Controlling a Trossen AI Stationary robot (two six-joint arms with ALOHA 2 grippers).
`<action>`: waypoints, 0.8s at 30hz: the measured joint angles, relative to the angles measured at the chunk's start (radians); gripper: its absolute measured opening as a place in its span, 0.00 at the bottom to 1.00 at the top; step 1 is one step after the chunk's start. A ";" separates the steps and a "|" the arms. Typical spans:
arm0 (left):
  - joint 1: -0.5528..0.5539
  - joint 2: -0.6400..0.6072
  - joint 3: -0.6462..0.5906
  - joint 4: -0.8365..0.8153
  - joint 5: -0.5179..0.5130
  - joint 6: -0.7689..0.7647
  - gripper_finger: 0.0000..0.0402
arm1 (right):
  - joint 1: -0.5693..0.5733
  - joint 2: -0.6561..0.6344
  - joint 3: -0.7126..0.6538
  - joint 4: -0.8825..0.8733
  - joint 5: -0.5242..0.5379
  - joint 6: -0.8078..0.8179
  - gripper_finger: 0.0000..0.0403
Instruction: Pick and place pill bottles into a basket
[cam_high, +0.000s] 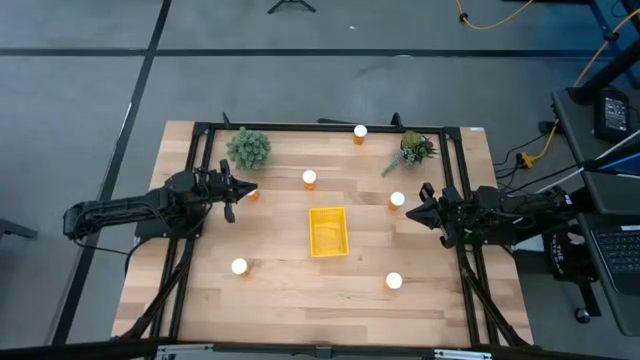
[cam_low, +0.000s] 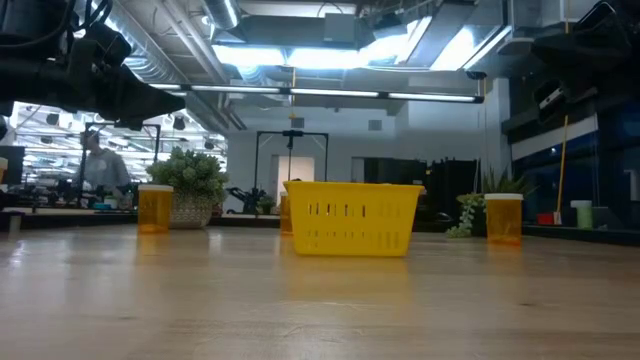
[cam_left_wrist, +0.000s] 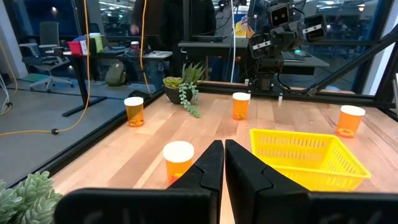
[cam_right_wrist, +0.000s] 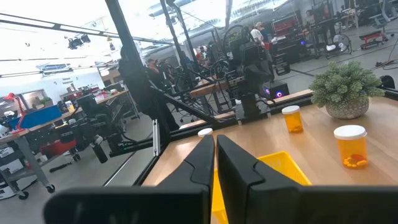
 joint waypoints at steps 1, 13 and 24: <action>0.000 0.000 0.000 0.000 0.000 0.000 0.03 | 0.000 0.000 0.000 0.000 0.000 0.000 0.06; 0.000 0.000 0.000 0.000 0.000 0.000 0.02 | 0.000 0.001 0.000 -0.042 0.000 -0.084 0.06; 0.000 0.000 0.000 0.000 0.000 0.000 0.02 | 0.000 0.000 0.000 -0.077 0.001 -0.289 0.06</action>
